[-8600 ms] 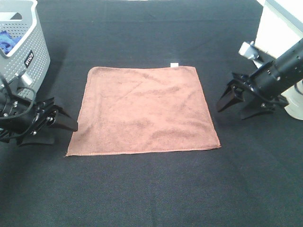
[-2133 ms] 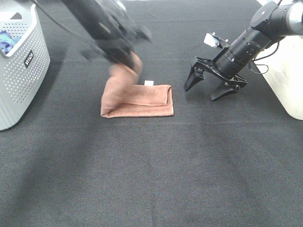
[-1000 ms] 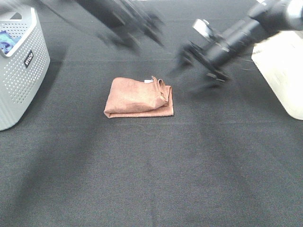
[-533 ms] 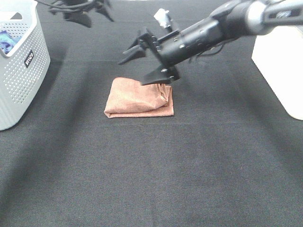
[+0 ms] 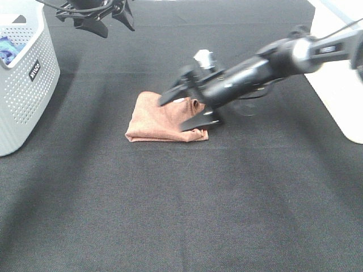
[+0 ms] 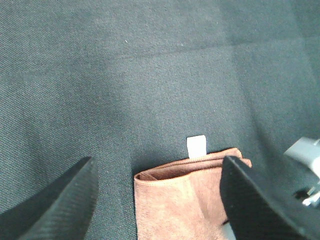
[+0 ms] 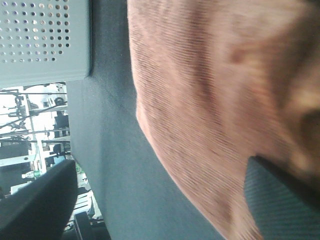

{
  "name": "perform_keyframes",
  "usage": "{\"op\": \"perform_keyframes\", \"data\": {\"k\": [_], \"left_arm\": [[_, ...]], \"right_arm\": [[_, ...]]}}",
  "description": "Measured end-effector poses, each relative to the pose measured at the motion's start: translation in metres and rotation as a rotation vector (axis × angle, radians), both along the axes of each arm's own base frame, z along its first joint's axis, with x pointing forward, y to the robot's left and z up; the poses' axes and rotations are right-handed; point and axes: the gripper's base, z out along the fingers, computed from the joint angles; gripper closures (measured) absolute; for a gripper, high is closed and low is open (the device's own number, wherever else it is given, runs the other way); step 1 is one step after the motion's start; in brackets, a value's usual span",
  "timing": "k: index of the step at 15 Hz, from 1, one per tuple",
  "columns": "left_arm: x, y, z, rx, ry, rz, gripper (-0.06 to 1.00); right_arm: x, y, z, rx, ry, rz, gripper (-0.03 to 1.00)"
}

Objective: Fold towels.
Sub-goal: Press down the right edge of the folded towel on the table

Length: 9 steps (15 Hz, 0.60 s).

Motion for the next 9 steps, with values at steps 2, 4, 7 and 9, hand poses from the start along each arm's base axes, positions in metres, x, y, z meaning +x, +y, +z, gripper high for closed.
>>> {"op": "perform_keyframes", "data": {"k": [2,4,7,9], "left_arm": [[0.000,0.000,0.000,0.000,0.000,0.000,0.28],[-0.001,0.000,-0.001,0.004,0.016,-0.006,0.28],[-0.005,0.000,0.004,0.007,0.027,-0.014,0.28],[-0.014,0.003,0.024,0.025,0.020,-0.027,0.28]], "right_arm": [[0.003,-0.010,0.002,-0.008,-0.004,-0.007,0.12],[0.005,-0.027,0.005,-0.066,-0.025,0.002,0.12],[0.006,-0.037,0.016,-0.172,-0.076,0.037,0.12],[0.005,-0.045,0.050,-0.254,-0.151,0.043,0.12]]}}
